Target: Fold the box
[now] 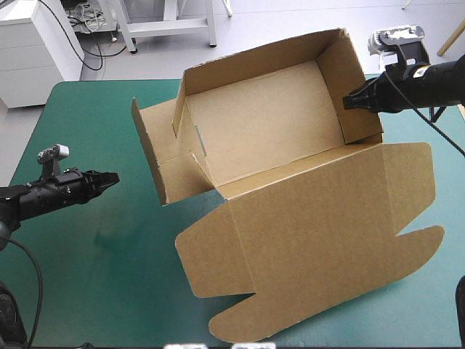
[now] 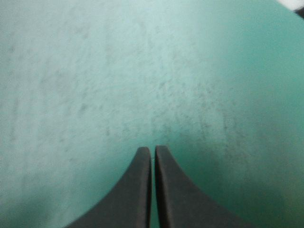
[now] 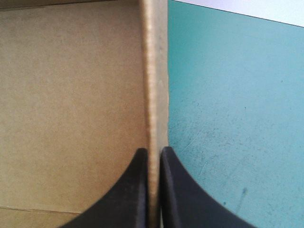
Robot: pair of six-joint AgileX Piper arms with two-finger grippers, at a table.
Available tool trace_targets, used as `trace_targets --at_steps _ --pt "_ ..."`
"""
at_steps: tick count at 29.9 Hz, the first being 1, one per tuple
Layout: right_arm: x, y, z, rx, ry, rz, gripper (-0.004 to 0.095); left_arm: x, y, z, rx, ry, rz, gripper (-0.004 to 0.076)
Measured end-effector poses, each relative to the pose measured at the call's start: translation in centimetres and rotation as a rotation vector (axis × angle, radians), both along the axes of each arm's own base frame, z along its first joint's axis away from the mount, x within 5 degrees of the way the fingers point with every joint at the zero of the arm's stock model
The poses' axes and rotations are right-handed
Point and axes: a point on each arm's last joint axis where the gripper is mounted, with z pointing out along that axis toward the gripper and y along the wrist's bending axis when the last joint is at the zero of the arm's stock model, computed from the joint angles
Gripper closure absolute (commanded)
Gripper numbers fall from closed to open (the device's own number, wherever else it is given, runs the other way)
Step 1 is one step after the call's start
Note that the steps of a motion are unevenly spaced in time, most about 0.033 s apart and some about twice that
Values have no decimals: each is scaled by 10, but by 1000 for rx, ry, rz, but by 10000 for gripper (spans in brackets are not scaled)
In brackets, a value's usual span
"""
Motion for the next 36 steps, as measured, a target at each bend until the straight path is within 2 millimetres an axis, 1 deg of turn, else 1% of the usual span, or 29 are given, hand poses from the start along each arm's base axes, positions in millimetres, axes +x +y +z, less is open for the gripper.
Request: trace_targets --at_steps 3,5,6,8,11,12,13,14,19,25,29,32,36 --pt "0 0 0 0 0 0 930 3 -10 6 -14 -83 -67 629" --pt "0 0 0 0 0 0 930 3 -19 7 -14 -108 -121 566" --pt "0 0 0 0 0 0 930 4 -25 7 -13 -113 -145 518" --pt "0 0 0 0 0 0 930 5 -35 8 -12 -122 -189 406" --pt "0 0 0 -1 0 1 930 5 -49 8 -13 -129 -239 160" --pt "0 0 0 -1 0 1 930 5 -53 9 -18 -132 -249 90" --pt "0 0 0 -1 0 1 930 6 -55 9 -24 -135 -253 34" --pt "0 0 0 -1 0 1 930 6 -57 10 -34 -139 -256 -4" --pt "0 0 0 0 0 1 930 6 -62 17 -121 -169 -260 -6" --pt "0 0 0 -2 -1 2 929 4 -68 29 -252 -233 -307 -6" --pt "0 0 0 -2 0 2 927 5 -71 31 -280 -250 -306 -6" --pt "0 0 0 -3 0 3 923 5 -78 33 -294 -252 -322 -6" --pt "1 9 -1 -43 -18 4 924 7 -89 41 -312 -278 -355 -6"
